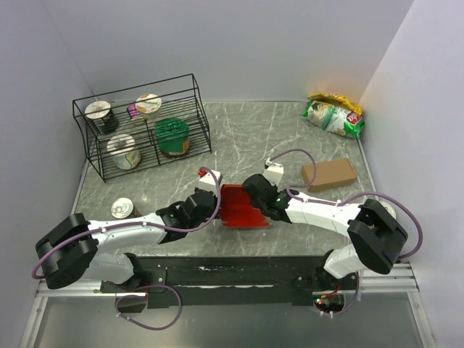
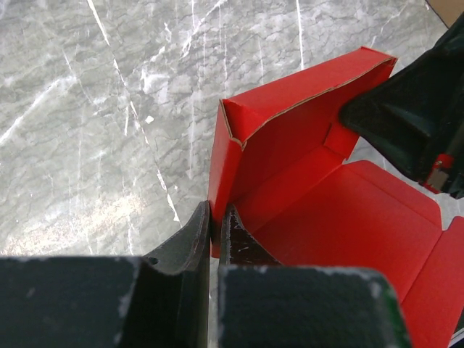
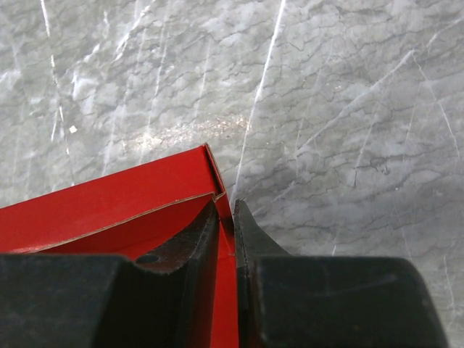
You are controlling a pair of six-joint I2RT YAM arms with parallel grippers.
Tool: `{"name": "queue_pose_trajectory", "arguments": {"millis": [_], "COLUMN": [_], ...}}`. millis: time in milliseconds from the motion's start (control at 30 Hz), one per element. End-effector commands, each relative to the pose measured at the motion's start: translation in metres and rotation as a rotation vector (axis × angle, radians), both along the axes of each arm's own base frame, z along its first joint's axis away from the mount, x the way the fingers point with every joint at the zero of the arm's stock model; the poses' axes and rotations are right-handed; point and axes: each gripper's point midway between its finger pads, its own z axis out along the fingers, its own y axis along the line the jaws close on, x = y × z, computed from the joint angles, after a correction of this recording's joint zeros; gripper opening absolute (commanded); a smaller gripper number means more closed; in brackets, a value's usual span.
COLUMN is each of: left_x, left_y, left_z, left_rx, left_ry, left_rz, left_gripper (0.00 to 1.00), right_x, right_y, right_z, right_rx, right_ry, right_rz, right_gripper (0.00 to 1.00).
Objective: Fold the paper box
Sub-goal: Fold the paper box at the center of the board.
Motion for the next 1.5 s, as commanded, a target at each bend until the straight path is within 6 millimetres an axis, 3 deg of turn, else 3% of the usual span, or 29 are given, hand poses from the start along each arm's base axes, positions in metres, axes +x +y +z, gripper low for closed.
{"name": "queue_pose_trajectory", "arguments": {"millis": [0,167,300,367,467,567,733,933,1067,1200,1400,1467], "left_x": [0.018,0.017,0.013,0.014,0.018,0.024,0.035,0.035,0.031,0.028,0.037,0.041], "left_y": [0.012,0.008,-0.007,-0.012,-0.012,-0.012,-0.007,-0.011,-0.012,-0.018,-0.023,-0.025], "left_z": [0.032,0.033,0.025,0.020,0.007,-0.011,-0.022,-0.034,-0.047,-0.051,-0.033,-0.025], "left_rx": [-0.023,-0.034,-0.046,-0.032,0.020,0.065,0.103,0.158,0.214,0.222,0.165,0.143], "left_ry": [-0.084,-0.094,-0.060,-0.035,0.008,0.075,0.089,0.110,0.142,0.169,0.154,0.143], "left_rz": [0.109,0.080,0.023,0.015,0.027,0.002,-0.053,-0.227,-0.336,-0.401,-0.379,-0.381], "left_gripper": [0.01,0.01,0.01,0.01,0.01,0.02,0.03,0.03,0.04,0.20,0.46,0.50], "right_x": [-0.008,-0.007,0.000,-0.001,-0.003,-0.007,-0.016,-0.032,-0.033,-0.030,-0.018,-0.013], "right_y": [-0.091,-0.089,-0.074,-0.069,-0.064,-0.064,-0.059,-0.015,-0.005,0.006,0.009,0.009], "right_z": [-0.017,-0.017,-0.008,-0.006,0.002,0.012,0.030,0.063,0.082,0.074,0.055,0.051], "right_rx": [-0.330,-0.297,-0.230,-0.216,-0.190,-0.178,-0.145,0.014,0.049,0.078,0.121,0.142], "right_ry": [0.034,0.022,-0.012,-0.004,-0.002,-0.006,-0.024,-0.114,-0.097,0.008,0.062,0.057], "right_rz": [-0.189,-0.181,-0.131,-0.097,-0.067,-0.045,0.052,0.382,0.429,0.479,0.486,0.490], "right_gripper": [0.00,0.00,0.03,0.10,0.44,0.64,0.76,0.88,0.90,0.90,0.90,0.90]}}
